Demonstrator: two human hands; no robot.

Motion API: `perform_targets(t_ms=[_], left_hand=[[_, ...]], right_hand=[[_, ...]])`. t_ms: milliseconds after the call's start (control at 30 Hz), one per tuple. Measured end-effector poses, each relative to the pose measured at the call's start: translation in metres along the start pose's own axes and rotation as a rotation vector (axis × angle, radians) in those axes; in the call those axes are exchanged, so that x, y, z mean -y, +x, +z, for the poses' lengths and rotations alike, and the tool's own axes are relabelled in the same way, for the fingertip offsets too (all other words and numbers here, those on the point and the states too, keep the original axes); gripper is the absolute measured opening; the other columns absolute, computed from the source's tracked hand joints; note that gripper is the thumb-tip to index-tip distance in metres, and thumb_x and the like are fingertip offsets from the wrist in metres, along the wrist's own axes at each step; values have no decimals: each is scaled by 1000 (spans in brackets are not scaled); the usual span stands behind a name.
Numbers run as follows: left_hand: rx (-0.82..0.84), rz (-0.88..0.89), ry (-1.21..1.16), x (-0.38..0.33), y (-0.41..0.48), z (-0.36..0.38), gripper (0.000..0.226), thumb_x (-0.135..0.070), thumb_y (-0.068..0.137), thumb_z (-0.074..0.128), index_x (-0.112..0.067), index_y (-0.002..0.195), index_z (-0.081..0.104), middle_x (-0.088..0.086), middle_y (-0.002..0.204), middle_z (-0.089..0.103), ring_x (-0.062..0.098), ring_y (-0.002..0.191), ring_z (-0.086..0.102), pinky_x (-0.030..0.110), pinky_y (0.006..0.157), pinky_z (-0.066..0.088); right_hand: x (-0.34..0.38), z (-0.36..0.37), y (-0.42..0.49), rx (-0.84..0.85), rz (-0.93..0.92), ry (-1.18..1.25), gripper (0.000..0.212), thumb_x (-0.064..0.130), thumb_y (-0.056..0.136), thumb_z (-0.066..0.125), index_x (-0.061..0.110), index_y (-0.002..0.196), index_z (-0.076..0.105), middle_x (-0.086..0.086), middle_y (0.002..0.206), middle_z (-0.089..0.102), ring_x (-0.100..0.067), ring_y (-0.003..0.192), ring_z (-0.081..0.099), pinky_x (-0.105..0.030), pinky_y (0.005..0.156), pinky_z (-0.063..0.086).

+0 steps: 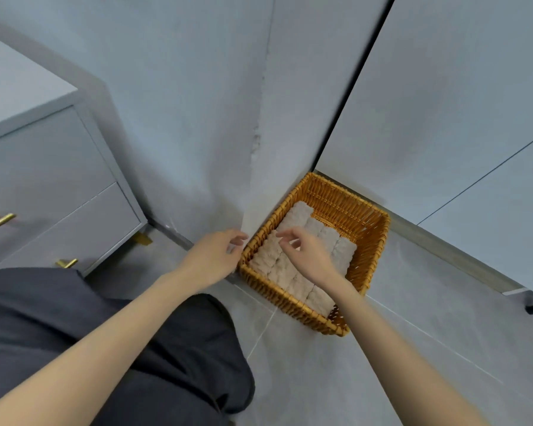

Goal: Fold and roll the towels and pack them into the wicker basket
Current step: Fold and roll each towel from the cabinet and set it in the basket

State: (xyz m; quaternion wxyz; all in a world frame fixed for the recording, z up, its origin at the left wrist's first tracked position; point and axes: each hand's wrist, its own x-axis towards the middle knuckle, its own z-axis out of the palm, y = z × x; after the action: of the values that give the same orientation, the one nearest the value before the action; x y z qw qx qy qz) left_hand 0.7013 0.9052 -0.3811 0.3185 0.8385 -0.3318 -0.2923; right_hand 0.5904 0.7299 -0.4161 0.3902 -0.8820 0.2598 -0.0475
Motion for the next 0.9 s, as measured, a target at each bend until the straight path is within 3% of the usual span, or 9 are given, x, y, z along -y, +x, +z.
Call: perform_targets(t_ms=[200,300,433,533,633,767,900], left_hand=[[-135,34,-40,5,-40,-50,36,-17,98,45,-22,133,51,-7,127,57,9,110,52,22,93,38],[-237,53,-78,5,-61,-83,35,-14,97,45,-19,131,53,-4,126,59,13,109,54,27,94,42],[-360,91,-113,5,-86,-125,33,-14,98,46,-18,130,56,-5,122,60,9,103,54,24,84,44],[-472,100,-107,8,-108,-165,31,-15,98,46,-19,128,56,-8,117,60,5,101,53,8,79,37],[-590,85,-116,12,-135,-203,31,-15,97,46,-20,126,57,-8,117,61,7,104,55,13,83,37],[-752,38,-95,28,-170,-250,30,-17,95,50,-25,122,60,-14,111,64,5,94,57,4,69,36],[-847,-30,-78,50,-204,-284,32,-20,95,48,-27,124,59,-16,113,63,0,93,55,10,74,38]], right_hand=[[74,-6,-34,34,-146,63,19,22,96,53,25,111,64,12,98,63,-1,81,57,-4,67,40],[121,-8,-39,72,-220,72,18,23,95,53,29,108,63,15,98,63,-1,81,57,-7,69,43],[180,-12,-36,128,-336,56,18,24,95,53,30,109,63,14,100,66,-2,86,60,-13,75,47],[228,-10,-26,161,-412,41,19,20,94,53,26,110,63,11,101,67,-3,85,59,-7,72,43],[273,-2,-15,172,-474,16,21,19,94,53,25,111,63,13,101,66,-3,83,58,-4,68,40],[330,14,-1,184,-560,20,21,20,94,53,28,111,62,15,103,64,-3,85,59,-1,68,39],[378,32,10,219,-623,52,22,17,93,54,28,110,63,17,105,64,-1,82,58,-2,68,39]])
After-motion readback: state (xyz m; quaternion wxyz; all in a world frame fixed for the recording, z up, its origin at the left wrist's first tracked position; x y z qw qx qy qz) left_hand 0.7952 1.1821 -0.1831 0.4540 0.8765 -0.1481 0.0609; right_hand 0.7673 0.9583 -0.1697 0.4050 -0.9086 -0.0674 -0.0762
